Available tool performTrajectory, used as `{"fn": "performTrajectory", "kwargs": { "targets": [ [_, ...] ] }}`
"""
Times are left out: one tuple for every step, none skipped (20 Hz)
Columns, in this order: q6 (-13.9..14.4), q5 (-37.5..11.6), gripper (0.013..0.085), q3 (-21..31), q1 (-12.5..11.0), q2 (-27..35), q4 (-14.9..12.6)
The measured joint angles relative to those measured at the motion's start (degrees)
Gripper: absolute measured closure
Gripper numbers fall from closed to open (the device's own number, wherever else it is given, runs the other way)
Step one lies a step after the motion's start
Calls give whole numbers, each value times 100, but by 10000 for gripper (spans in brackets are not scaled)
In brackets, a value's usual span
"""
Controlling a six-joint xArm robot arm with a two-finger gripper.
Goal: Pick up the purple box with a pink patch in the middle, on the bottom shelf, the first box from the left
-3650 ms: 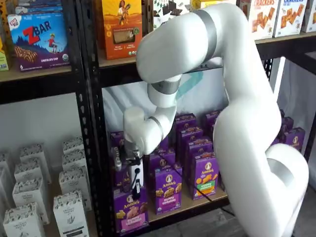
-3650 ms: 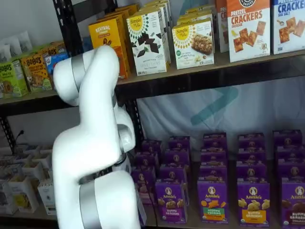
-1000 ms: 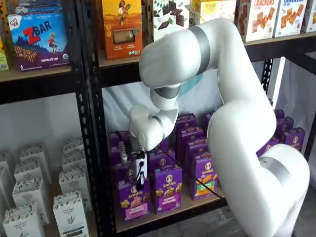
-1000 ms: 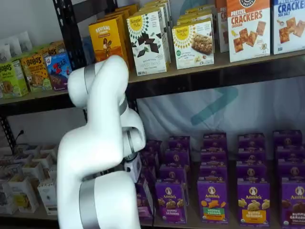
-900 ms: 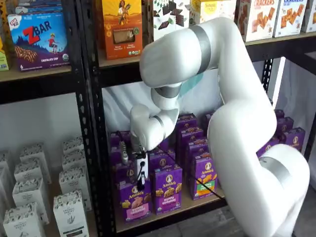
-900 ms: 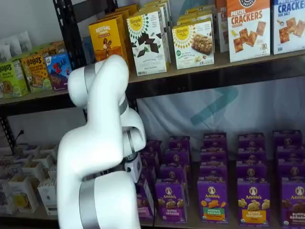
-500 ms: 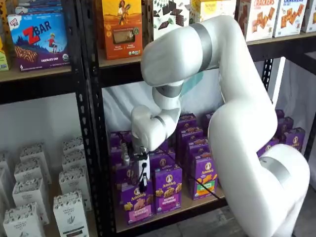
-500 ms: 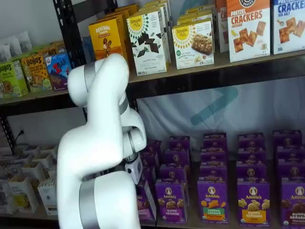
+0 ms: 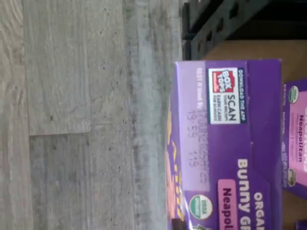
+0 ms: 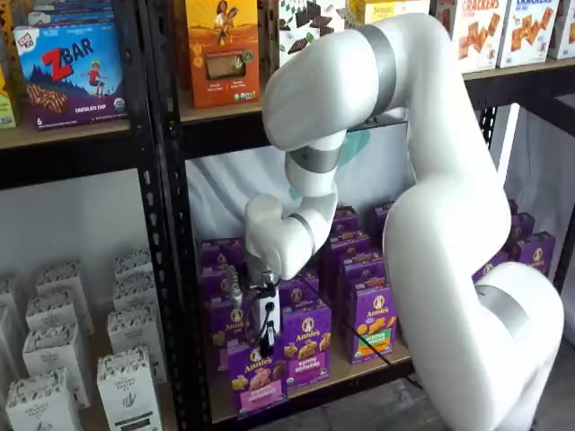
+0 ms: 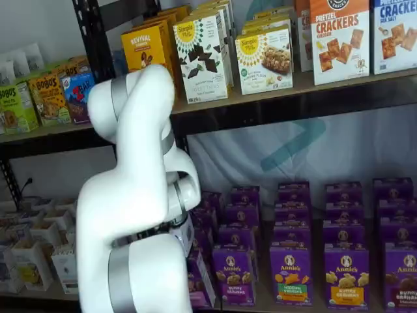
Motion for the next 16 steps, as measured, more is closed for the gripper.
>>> {"fn": "performTrajectory", "kwargs": {
  "targets": [
    [45,-46,650,99,-7,-60,-50],
    [108,-89,650,203,-15,-127,-124],
    [145,-113,650,268,-20,-170,-164],
    [211,-140,650,353,-26,-227,-237],
    [271,-155,650,409,-30,-267,-303],
    [323,-164,650,461,-34,-303,-361],
    [352,-170,650,502,-35,-333,-392],
    [376,-166,650,543,-35,-366,-418],
    [494,-190,650,582,-51,-395,-555],
    [669,-250,650,633,-87,-423,-765],
    [811,-298,650,674,-125,-449,-949],
    [922,-334,650,710,-158,-473,-1092],
    [1015,-382,650,762,-201,-507,-1231],
    [1026,-415,650,800,-229,-533,-1269],
    [976,-444,650,846,-254,-569,-1244],
    [893,-449,650,876,-262,-595,-1168]
  ]
}}
